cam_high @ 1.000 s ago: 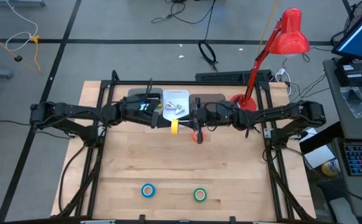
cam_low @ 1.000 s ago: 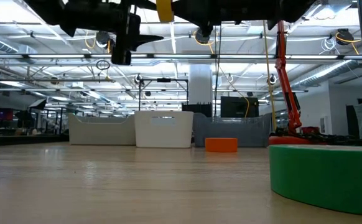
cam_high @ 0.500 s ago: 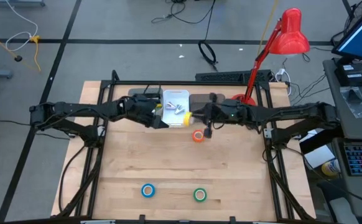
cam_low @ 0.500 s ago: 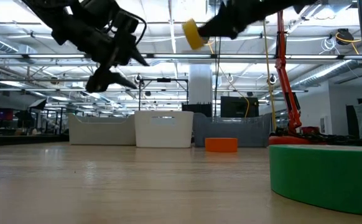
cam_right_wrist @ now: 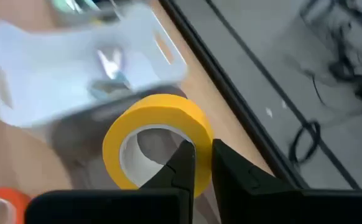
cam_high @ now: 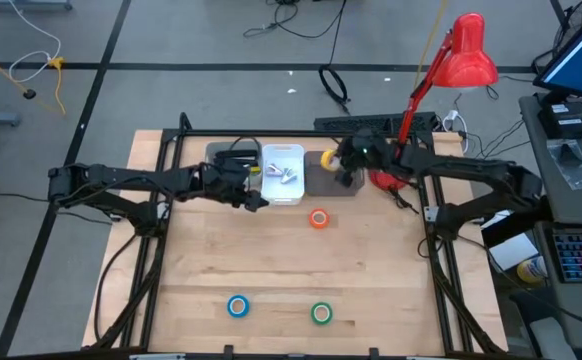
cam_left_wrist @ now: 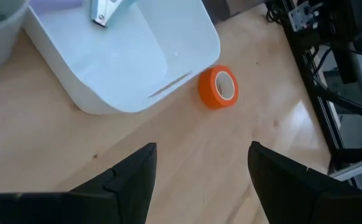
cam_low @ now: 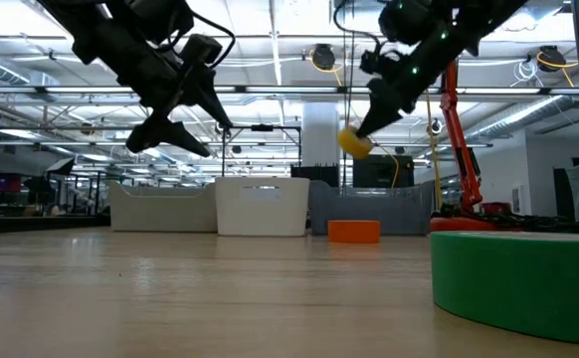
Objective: Pick and place Stapler, Stapler remover, tape
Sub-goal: Put the yellow tape into the black bin
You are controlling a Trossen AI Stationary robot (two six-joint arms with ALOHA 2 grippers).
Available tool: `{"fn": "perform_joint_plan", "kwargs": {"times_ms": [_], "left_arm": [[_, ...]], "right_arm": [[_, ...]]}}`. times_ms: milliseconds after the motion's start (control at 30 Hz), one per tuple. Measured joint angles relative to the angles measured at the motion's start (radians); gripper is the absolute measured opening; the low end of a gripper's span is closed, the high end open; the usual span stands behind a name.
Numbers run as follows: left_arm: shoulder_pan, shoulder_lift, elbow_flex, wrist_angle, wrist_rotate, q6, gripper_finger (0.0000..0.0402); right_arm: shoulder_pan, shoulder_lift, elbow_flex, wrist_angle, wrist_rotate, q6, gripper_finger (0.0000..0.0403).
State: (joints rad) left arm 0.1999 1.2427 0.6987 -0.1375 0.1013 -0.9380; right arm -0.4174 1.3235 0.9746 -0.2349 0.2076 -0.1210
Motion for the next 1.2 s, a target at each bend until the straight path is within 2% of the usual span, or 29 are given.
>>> {"fn": "perform_joint_plan", "kwargs": {"times_ms": [300,600,767,1000,1200], "left_arm": [[-0.027,0.0,0.0,0.013,-0.056,-0.007,0.025],[-0.028,0.0,-0.001,0.019,-0.062,-0.002,0.025],[-0.033,0.001,-0.001,0.021,-0.1,0.003,0.025],[-0.033,0.001,-0.001,0.024,-0.104,0.027,0.025],[-0.033,0.001,-0.001,0.024,-0.104,0.032,0.025]], "right_arm": [[-0.124,0.082,0.0,-0.098,-0.002,-0.058,0.0026],[-0.145,0.186,0.005,-0.129,-0.053,-0.117,0.0026],[-0.145,0.247,0.082,-0.185,-0.052,-0.19,0.0026],[-0.159,0.36,0.212,-0.333,-0.052,-0.269,0.0027],[-0.171,0.417,0.257,-0.398,-0.048,-0.327,0.0027]]}}
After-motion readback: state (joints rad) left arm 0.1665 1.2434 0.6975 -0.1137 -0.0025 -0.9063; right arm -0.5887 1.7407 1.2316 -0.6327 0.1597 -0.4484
